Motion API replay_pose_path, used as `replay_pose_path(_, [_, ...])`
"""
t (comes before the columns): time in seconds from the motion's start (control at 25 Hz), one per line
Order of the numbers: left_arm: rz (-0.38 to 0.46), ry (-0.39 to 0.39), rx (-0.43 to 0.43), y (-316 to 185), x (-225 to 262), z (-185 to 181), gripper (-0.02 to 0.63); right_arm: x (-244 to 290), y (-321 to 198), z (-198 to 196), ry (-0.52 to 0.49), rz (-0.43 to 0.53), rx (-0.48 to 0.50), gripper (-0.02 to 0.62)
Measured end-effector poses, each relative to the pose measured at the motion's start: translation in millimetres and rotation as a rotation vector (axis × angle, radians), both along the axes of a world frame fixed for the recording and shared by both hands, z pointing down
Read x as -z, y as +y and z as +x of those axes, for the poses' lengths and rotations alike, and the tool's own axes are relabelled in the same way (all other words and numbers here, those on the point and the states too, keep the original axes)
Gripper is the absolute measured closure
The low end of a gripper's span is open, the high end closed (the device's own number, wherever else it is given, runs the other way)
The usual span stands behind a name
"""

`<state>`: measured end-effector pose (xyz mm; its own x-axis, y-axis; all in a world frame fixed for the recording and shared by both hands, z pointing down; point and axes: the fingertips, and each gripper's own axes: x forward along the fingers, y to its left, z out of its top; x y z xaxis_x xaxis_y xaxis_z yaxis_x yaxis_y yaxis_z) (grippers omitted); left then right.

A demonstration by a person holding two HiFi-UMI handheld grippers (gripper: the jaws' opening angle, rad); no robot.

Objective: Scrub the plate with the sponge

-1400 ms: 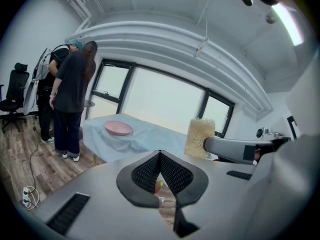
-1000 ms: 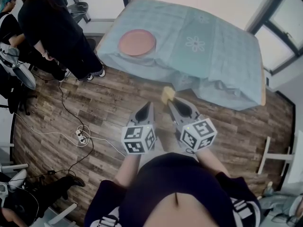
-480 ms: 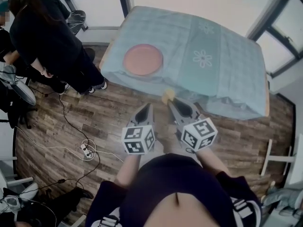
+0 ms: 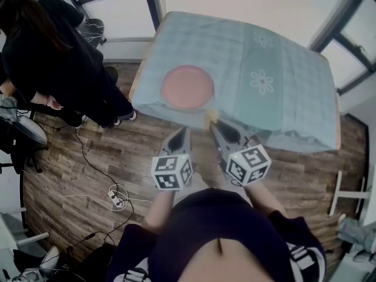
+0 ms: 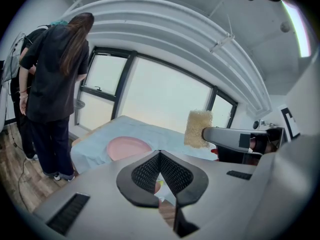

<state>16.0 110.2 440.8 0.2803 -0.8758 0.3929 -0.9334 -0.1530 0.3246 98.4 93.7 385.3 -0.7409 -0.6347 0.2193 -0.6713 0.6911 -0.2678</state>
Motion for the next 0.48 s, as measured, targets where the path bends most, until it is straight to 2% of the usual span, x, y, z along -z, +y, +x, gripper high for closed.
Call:
replay_pose_path(0.24, [-0.001,-0.007,-0.005,-25.4,-10.5,-32.2,0.603,-14.5,-25.0,-24.7,0.019,-0.012,-0.030,0.540])
replay_pose_path(0.48, [-0.028,-0.001,0.003,-39.6,-23.7,-45.5,0.603,-23.1,-43.9,-31.2,0.070,-0.014,-0.037,0.540])
